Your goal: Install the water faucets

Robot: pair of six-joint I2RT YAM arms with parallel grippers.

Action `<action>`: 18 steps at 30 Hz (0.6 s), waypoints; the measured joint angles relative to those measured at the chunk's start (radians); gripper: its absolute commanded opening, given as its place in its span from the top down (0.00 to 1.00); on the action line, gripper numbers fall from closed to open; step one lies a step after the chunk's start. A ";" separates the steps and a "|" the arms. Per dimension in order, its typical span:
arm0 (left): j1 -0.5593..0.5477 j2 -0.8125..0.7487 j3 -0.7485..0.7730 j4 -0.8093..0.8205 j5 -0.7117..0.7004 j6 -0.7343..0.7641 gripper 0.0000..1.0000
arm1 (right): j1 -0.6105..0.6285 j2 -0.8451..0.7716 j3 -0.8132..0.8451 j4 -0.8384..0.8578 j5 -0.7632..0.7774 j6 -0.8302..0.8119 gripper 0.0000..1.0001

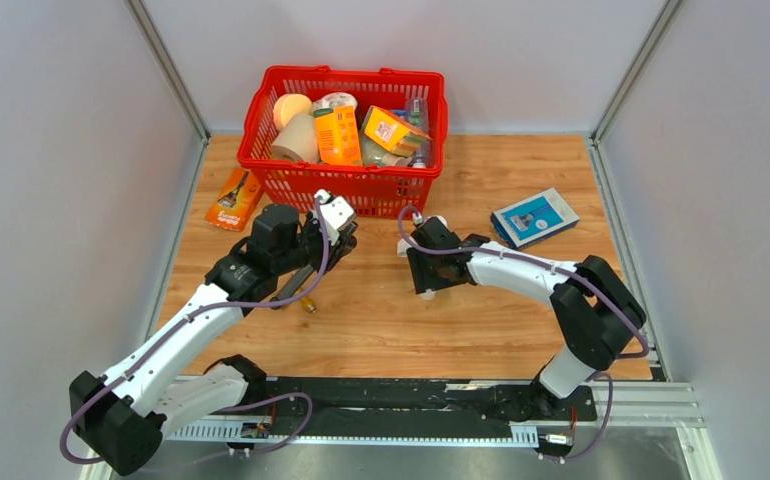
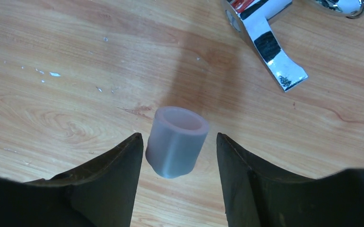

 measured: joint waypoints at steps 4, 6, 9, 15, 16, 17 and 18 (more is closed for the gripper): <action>0.000 -0.002 0.000 0.000 0.001 0.002 1.00 | 0.003 0.019 0.005 0.022 0.000 0.012 0.72; 0.000 -0.003 0.000 -0.001 0.004 0.003 1.00 | 0.003 0.028 0.008 0.031 0.001 0.019 0.91; 0.000 -0.005 0.000 -0.001 0.026 0.005 1.00 | 0.003 0.026 0.008 0.038 -0.001 0.022 1.00; 0.000 -0.019 0.000 -0.002 0.130 0.029 1.00 | 0.003 -0.086 0.004 0.035 -0.083 -0.072 1.00; 0.000 -0.023 0.000 -0.002 0.159 0.034 1.00 | 0.003 -0.123 0.006 0.034 -0.108 -0.098 1.00; 0.000 -0.027 0.000 -0.002 0.185 0.037 1.00 | 0.003 -0.167 0.013 0.033 -0.138 -0.132 1.00; 0.000 -0.031 0.000 -0.002 0.213 0.040 1.00 | 0.003 -0.207 0.027 0.032 -0.169 -0.165 1.00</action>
